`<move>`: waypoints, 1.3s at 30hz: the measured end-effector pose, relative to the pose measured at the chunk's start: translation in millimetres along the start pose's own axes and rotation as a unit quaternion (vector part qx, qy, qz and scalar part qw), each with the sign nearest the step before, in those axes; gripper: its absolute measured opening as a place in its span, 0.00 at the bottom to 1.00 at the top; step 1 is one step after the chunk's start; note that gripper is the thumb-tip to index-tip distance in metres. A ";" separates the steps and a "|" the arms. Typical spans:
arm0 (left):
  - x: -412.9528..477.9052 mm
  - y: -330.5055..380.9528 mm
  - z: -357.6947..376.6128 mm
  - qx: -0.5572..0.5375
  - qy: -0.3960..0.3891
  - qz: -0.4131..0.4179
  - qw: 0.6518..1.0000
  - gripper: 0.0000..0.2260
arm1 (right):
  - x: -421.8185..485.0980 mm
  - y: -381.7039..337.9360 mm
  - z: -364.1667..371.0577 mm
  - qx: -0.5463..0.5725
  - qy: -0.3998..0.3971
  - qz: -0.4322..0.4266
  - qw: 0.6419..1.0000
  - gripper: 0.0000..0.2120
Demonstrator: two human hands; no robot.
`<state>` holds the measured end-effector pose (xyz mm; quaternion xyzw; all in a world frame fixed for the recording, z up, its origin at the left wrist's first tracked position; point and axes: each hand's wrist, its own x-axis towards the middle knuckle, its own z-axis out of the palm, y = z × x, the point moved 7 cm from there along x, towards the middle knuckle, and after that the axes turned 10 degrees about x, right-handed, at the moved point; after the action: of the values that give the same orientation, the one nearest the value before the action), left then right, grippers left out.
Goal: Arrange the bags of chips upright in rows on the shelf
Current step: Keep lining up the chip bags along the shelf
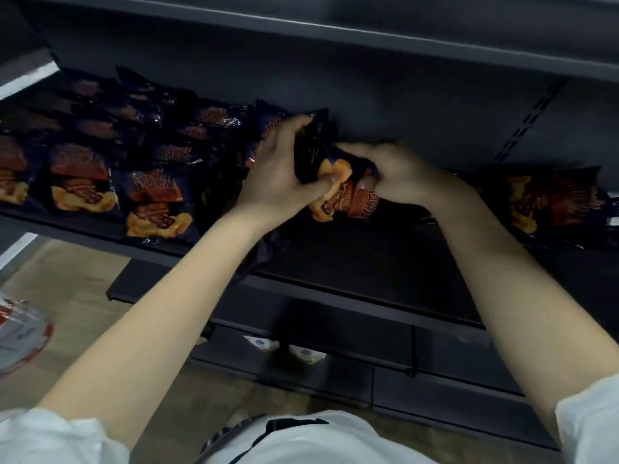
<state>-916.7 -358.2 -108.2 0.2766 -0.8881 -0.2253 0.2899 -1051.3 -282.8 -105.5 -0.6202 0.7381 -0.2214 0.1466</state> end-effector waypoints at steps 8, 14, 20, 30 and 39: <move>3.9 -47.4 40.0 -0.143 -0.178 -0.066 0.971 0.33 | 2.3 -55.3 -2.5 -0.197 0.099 -0.044 0.974 0.31; -3.2 -58.2 38.1 -0.212 -0.131 -0.052 0.967 0.25 | -5.3 -58.4 24.5 -0.199 0.099 -0.040 0.974 0.29; 16.6 -49.0 25.5 -0.247 -0.068 -0.054 0.965 0.17 | -29.7 -58.4 6.7 -0.162 0.328 -0.086 0.927 0.25; 1.4 -26.0 40.2 -0.680 -0.113 -0.243 0.682 0.16 | -35.9 -5.7 32.2 0.461 0.304 0.119 0.825 0.36; -20.2 -41.4 27.5 -0.691 -0.112 -0.239 0.673 0.26 | 10.0 -52.6 57.0 0.652 0.249 0.029 0.715 0.20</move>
<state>-905.6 -369.9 -159.4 0.1726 -0.4085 -0.8654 0.2331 -980.5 -307.8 -127.1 -0.2713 0.4384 -0.7901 0.3317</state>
